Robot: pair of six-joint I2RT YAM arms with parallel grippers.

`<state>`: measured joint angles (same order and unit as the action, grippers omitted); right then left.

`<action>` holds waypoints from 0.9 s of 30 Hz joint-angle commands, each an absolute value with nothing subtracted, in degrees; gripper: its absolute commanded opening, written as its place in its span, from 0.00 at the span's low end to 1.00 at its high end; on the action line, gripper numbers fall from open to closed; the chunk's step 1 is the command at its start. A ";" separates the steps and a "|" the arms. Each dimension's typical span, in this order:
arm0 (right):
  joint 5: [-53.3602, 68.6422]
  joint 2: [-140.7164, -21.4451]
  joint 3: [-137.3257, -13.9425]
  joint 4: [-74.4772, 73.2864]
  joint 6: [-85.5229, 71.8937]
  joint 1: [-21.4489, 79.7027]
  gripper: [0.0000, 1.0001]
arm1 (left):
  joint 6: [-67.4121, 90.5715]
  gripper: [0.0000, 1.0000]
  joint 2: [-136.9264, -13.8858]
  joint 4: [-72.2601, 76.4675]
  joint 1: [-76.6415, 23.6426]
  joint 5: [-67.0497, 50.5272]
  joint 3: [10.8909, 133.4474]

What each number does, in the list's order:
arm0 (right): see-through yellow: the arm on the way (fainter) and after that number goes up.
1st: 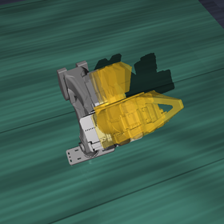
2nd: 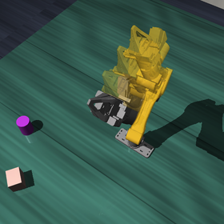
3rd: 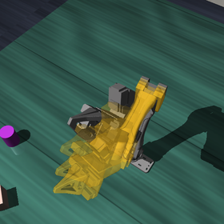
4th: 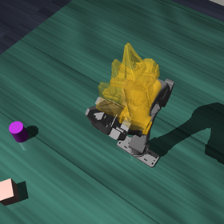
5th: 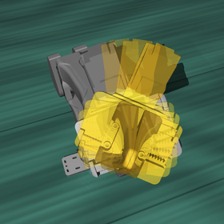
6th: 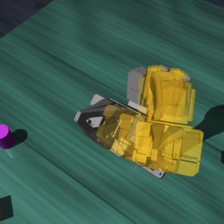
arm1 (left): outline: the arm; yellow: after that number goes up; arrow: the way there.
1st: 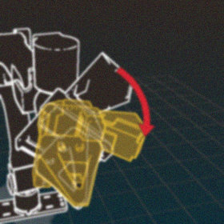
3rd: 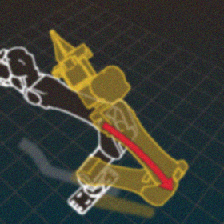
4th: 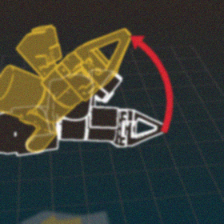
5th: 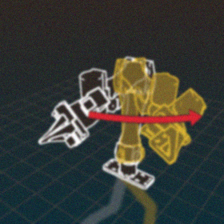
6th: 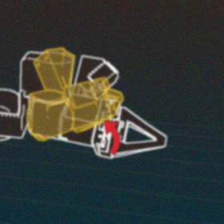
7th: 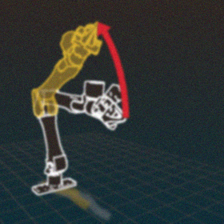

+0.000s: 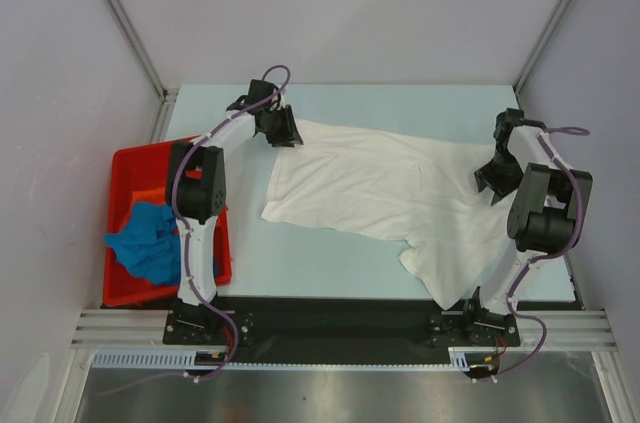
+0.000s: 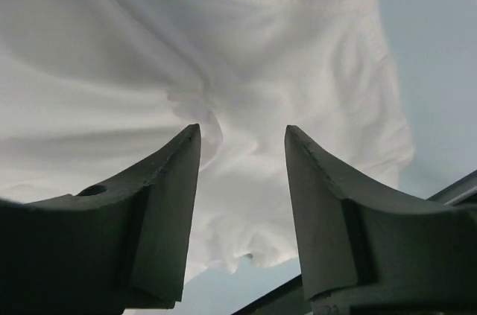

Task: Fold and stack the t-shirts
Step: Fold the tshirt

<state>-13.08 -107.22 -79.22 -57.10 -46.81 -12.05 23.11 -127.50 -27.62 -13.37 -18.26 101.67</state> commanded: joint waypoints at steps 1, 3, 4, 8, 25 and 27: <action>-18.81 -103.45 -82.97 -53.19 -37.28 -12.04 0.55 | 21.53 0.39 -124.45 -27.07 -13.10 -18.99 102.39; -17.67 -103.97 -84.45 -48.09 -35.69 -13.35 0.60 | 21.80 0.39 -125.06 -27.25 -13.01 -18.46 104.05; -17.58 -105.63 -85.25 -46.60 -34.64 -13.71 0.63 | 21.97 0.38 -125.68 -27.25 -12.83 -18.54 104.76; -16.17 -110.81 -89.99 -39.75 -31.47 -16.08 0.74 | 26.70 0.48 -126.12 -21.28 -10.91 -19.77 104.77; 4.83 -124.62 -98.43 -24.26 -9.58 -22.06 0.79 | 23.12 0.63 -137.63 -18.73 -6.07 -21.09 119.79; 6.32 -125.59 -99.23 -24.52 -8.97 -22.67 0.76 | 23.12 0.60 -138.51 -18.46 -5.89 -21.01 120.23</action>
